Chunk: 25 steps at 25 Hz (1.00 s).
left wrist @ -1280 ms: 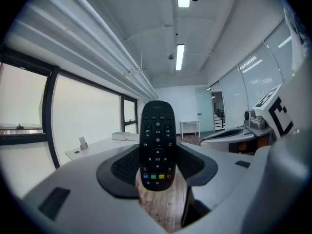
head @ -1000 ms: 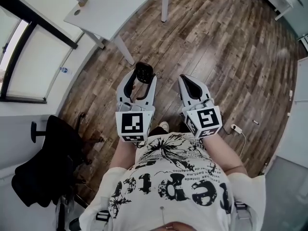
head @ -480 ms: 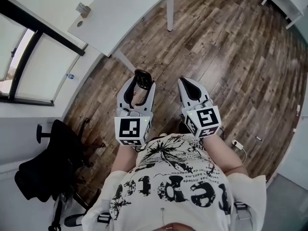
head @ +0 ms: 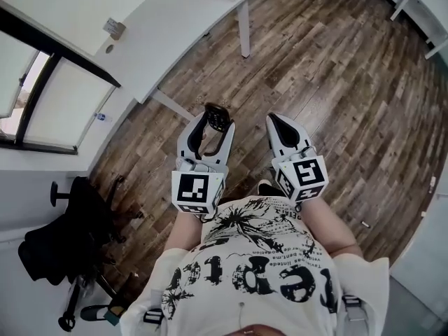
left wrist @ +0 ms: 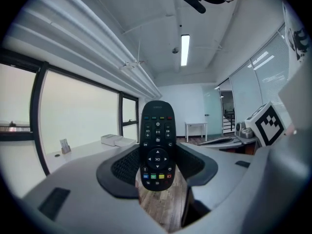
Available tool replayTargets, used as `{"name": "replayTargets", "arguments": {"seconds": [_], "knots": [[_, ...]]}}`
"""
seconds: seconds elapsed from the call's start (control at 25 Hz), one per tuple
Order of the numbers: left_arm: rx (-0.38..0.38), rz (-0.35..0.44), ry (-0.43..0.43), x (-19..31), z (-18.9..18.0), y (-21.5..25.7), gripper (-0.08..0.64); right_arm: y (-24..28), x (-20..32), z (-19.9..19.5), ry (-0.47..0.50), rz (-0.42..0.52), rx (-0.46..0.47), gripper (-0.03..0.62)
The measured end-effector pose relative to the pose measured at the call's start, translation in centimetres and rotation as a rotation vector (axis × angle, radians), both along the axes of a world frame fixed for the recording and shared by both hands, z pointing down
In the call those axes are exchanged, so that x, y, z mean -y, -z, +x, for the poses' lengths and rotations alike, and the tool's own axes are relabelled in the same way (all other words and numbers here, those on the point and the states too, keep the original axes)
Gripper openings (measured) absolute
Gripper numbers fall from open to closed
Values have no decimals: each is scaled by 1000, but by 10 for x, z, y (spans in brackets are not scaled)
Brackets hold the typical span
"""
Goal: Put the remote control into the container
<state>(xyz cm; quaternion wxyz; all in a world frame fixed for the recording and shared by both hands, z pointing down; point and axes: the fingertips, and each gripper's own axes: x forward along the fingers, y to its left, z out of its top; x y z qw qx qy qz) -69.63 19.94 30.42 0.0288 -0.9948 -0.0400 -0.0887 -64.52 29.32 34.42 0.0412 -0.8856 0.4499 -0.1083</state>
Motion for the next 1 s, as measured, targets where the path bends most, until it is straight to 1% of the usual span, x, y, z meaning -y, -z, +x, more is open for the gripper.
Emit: {"name": "replayTargets", "arguments": {"seconds": [0.12,0.24,0.4,0.48,0.6,0.72,0.88,1.0], "knots": [[10,-21,0,-11,23,-5,238,-7,-13,26,-1,-17,13,2],[23,-22,-5,-13,43,-8,238,-10,-18,48,-15,-13,26,2],[39,-44,-3,5,68,-13,238,-9,5,59,38,-36,-14,3],[49,-39,-14,16,82,-19,238,-11,19,65,41,-58,-35,3],[48,-22,-50,38,107,-24,238,-19,41,89,0,-76,-24,3],[48,-40,-86,72,138,-21,238,-22,72,115,-49,-85,12,3],[29,-43,-135,118,182,-7,238,-11,111,147,-107,-95,-6,3],[37,-35,-181,147,212,-5,238,-8,139,172,-151,-92,-8,3]]}}
